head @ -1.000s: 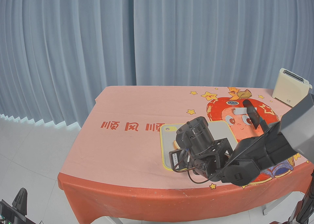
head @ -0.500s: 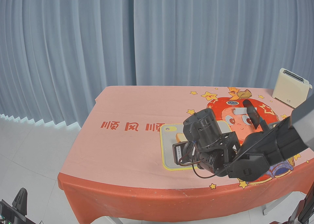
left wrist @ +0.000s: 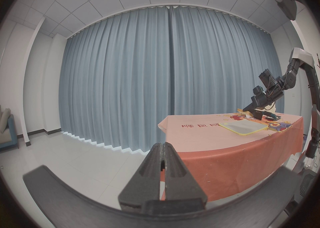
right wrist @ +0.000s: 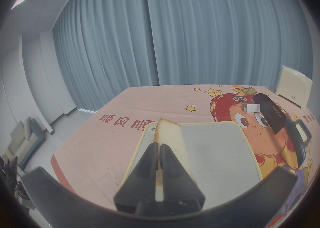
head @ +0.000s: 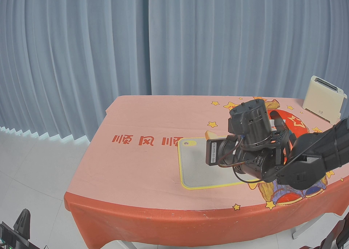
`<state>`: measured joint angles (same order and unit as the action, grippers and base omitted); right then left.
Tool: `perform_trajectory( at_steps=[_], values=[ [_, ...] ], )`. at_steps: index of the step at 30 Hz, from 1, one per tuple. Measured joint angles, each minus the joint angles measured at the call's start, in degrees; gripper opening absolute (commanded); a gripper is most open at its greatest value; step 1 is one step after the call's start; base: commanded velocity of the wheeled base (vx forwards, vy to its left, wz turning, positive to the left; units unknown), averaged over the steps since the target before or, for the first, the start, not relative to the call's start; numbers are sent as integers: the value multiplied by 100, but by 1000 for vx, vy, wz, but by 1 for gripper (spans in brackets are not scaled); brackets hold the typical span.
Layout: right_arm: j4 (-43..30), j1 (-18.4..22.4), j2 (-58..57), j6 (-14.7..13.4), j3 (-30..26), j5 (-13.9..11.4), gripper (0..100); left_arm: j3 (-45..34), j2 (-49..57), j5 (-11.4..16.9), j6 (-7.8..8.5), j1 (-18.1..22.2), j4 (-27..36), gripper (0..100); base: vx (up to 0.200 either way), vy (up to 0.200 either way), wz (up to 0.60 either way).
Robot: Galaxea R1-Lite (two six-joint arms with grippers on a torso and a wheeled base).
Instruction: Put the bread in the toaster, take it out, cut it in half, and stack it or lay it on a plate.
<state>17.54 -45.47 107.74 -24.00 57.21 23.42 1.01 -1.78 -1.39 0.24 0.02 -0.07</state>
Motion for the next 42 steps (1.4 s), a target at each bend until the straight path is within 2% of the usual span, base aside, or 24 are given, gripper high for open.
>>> perform_trajectory(
  at_steps=[8,16,19,22,24,34,42],
  values=[
    [5,96,-410,-374,-453,-172,0,0,0,0,2,-2,0,0,0,0,0],
    [7,391,-1265,-758,-1320,-629,0,0,0,13,2,-2,2,0,0,0,0],
    [13,571,-1609,-823,-1596,-946,0,0,0,20,2,2,2,0,0,0,0],
    [13,809,-1990,-890,-1959,-1449,0,0,0,24,2,2,2,0,0,0,0],
    [16,917,-2144,-914,-2097,-1573,0,0,0,27,2,2,5,0,0,0,0],
    [288,1052,-2508,-925,-2348,-1640,0,0,0,28,2,5,0,0,0,0,0],
    [796,914,-2544,-914,-2549,-1634,0,0,0,16,0,2,0,0,0,0,0]
  ],
)
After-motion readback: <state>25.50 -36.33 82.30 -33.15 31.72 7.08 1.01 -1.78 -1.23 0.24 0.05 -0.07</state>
